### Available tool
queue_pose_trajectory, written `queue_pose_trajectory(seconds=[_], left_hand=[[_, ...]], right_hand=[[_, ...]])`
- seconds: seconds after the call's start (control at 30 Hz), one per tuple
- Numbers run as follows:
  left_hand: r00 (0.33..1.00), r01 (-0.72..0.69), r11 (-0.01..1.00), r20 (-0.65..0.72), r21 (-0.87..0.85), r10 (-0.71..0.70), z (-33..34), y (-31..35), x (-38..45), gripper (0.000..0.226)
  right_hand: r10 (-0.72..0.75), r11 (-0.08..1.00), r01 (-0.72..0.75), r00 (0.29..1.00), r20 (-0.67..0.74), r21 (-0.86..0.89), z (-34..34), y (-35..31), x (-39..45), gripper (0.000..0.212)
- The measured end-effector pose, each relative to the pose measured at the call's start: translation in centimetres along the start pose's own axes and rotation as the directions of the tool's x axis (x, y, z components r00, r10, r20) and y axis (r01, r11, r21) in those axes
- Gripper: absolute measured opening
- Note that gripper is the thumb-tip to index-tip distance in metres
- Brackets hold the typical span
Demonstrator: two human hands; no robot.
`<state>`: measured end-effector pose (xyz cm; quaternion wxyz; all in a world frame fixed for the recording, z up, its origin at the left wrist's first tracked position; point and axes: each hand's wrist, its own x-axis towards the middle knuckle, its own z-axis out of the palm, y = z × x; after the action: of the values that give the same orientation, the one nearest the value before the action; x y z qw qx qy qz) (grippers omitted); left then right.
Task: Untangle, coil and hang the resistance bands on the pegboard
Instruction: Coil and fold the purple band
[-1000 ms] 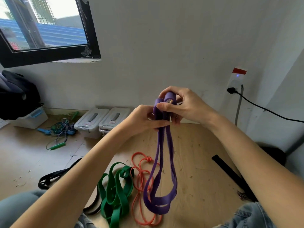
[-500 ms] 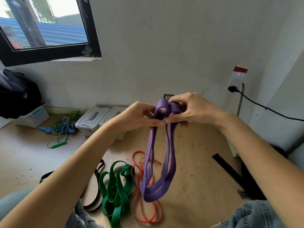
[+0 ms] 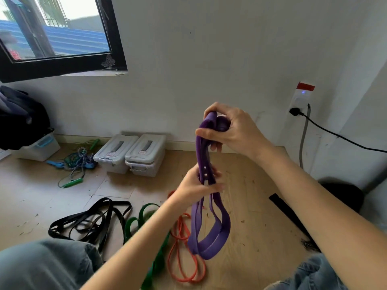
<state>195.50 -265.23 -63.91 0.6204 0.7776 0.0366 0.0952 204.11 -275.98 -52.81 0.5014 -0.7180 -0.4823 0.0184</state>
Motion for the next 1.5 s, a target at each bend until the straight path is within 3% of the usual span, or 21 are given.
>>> queue_pose_trajectory(seconds=[0.1,0.23,0.33,0.4,0.5,0.53,0.6,0.63,0.7,0.77,0.83,0.9,1.1,1.13,1.2,1.27,1.3,1.33,1.4,1.43,1.5], left_hand=[[0.997,-0.02,0.997,-0.068,0.073,0.025,0.4,-1.3,0.6,0.02],[1.0,0.007,0.971,0.027,0.238,-0.014,-2.2,-0.9,1.8,0.018],[0.991,0.013,0.898,0.113,0.441,-0.07,-3.2,-0.8,2.3,0.016],[0.979,-0.03,0.814,0.183,0.58,-0.094,-3.2,-0.7,2.6,0.017],[0.958,-0.137,0.725,0.276,0.675,-0.076,-2.0,-0.1,2.7,0.018],[0.954,-0.157,0.712,0.293,0.685,-0.071,-1.7,0.0,2.6,0.019],[0.951,-0.185,0.698,0.305,0.692,-0.05,-1.6,0.5,2.5,0.023],[0.952,-0.194,0.689,0.303,0.698,-0.039,-1.8,0.6,2.4,0.023],[0.959,-0.192,0.704,0.284,0.683,-0.014,-2.8,0.6,2.1,0.019],[0.978,-0.146,0.816,0.204,0.559,0.034,-3.2,-0.2,1.5,0.029],[0.997,-0.074,0.949,0.059,0.307,0.058,-2.5,-1.9,0.4,0.033],[0.998,0.016,0.994,-0.067,0.105,-0.009,-1.4,-4.3,-0.7,0.024],[0.994,0.063,0.988,-0.101,0.14,-0.049,-1.7,-7.7,-1.4,0.023],[0.991,0.055,0.988,-0.127,0.146,-0.037,-2.3,-7.2,-0.9,0.023],[0.976,0.025,0.996,-0.217,0.089,-0.005,-3.5,-5.7,0.0,0.023],[0.964,-0.043,0.998,-0.259,0.052,0.055,-4.9,-3.8,0.8,0.022],[0.969,-0.066,0.992,-0.23,0.11,0.09,-5.3,-2.9,1.1,0.021],[0.979,-0.08,0.972,-0.166,0.222,0.119,-5.6,-2.2,1.3,0.022],[0.994,-0.099,0.865,0.003,0.491,0.112,-5.0,-1.1,1.7,0.027],[0.993,-0.115,0.799,0.071,0.59,0.091,-4.4,-0.9,1.8,0.028],[0.988,-0.141,0.751,0.14,0.645,0.066,-3.1,-0.8,2.0,0.031]], right_hand=[[0.092,0.98,-0.08,0.994,-0.058,0.18,-0.5,1.4,-0.7,0.024],[0.348,0.905,-0.323,0.937,-0.043,0.276,-3.2,4.3,-2.4,0.031],[0.525,0.848,-0.53,0.844,0.106,0.022,-4.6,6.3,-3.6,0.037],[0.584,0.803,-0.533,0.791,0.181,-0.266,-4.6,6.6,-3.9,0.062],[0.52,0.829,-0.35,0.771,0.368,-0.436,-1.9,5.9,-4.1,0.09],[0.519,0.826,-0.296,0.732,0.441,-0.48,-0.4,5.7,-4.3,0.085],[0.505,0.837,-0.273,0.718,0.48,-0.473,2.2,6.0,-5.0,0.05],[0.481,0.854,-0.289,0.756,0.444,-0.432,3.1,6.1,-5.2,0.032],[0.428,0.871,-0.28,0.835,0.346,-0.403,3.4,5.9,-4.9,0.016],[0.358,0.88,-0.228,0.895,0.265,-0.417,3.2,5.1,-4.0,0.014],[0.303,0.93,-0.25,0.936,0.178,-0.27,2.9,3.8,-3.0,0.021],[0.27,0.962,-0.264,0.955,0.12,-0.063,2.6,2.5,-2.2,0.027],[0.312,0.93,-0.281,0.944,-0.105,0.237,0.4,3.9,-2.2,0.025],[0.344,0.93,-0.322,0.932,-0.111,0.18,-0.2,4.8,-2.6,0.025],[0.452,0.888,-0.447,0.891,0.032,-0.106,-1.1,7.0,-3.8,0.022],[0.617,0.768,-0.52,0.757,0.217,-0.373,-1.1,9.2,-5.7,0.013],[0.661,0.736,-0.536,0.702,0.266,-0.414,-0.8,9.8,-6.5,0.021],[0.659,0.746,-0.55,0.694,0.291,-0.375,-0.4,10.2,-7.0,0.039],[0.56,0.828,-0.532,0.767,0.313,-0.177,0.8,10.0,-7.0,0.07],[0.507,0.858,-0.5,0.786,0.353,-0.119,1.5,9.7,-6.8,0.072],[0.455,0.888,-0.439,0.788,0.416,-0.139,3.0,8.9,-6.4,0.051]])
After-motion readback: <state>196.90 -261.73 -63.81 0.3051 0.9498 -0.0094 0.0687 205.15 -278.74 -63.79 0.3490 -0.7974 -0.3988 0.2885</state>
